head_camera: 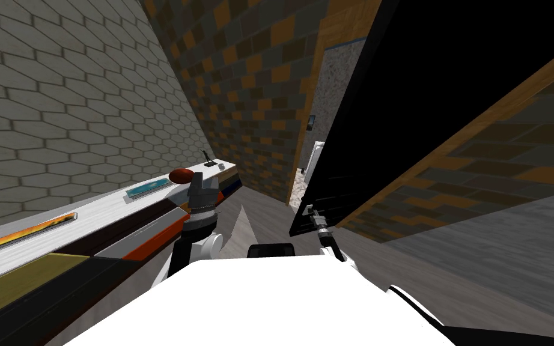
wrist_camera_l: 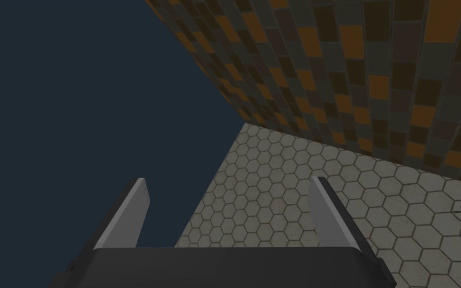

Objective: Pull the door open

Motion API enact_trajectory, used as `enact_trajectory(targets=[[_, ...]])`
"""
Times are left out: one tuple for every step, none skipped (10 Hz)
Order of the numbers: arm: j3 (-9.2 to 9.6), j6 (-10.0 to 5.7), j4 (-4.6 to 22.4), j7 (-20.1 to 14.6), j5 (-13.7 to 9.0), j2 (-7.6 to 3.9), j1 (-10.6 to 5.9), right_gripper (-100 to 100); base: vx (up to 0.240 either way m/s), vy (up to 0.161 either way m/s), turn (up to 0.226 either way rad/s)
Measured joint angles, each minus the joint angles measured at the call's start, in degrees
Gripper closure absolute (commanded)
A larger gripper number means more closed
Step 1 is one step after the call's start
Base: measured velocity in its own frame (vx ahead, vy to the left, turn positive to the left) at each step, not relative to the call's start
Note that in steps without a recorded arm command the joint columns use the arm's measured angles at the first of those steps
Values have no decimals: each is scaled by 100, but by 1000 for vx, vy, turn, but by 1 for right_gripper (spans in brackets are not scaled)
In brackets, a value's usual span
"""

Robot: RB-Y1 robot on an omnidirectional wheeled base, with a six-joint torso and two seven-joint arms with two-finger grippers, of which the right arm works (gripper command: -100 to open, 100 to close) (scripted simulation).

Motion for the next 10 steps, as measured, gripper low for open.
enact_trajectory(targets=[[59,-34,-27,-33,30,-24,38,-100,-125,-57,27],[125,-105,24,-72,66,-16,48,-100,-106,-37,46],[185,-157,84,-121,95,-22,30,-100,-138,-70,72],[253,-202,115,-205,127,-79,7,-100,-100,-69,36],[281,-201,45,-227,139,-102,37,-100,-74,-74,32],[307,-185,-138,-195,150,-141,152,-100,-63,-54,20],[360,-270,-14,-235,184,-114,90,-100,-83,-37,64],[407,-343,56,-304,209,-138,59,-100,-84,-49,46],[445,-400,80,-352,229,-157,63,-100,-38,-22,-1],[462,-418,62,-366,237,-168,89,-100,-15,2,-24]])
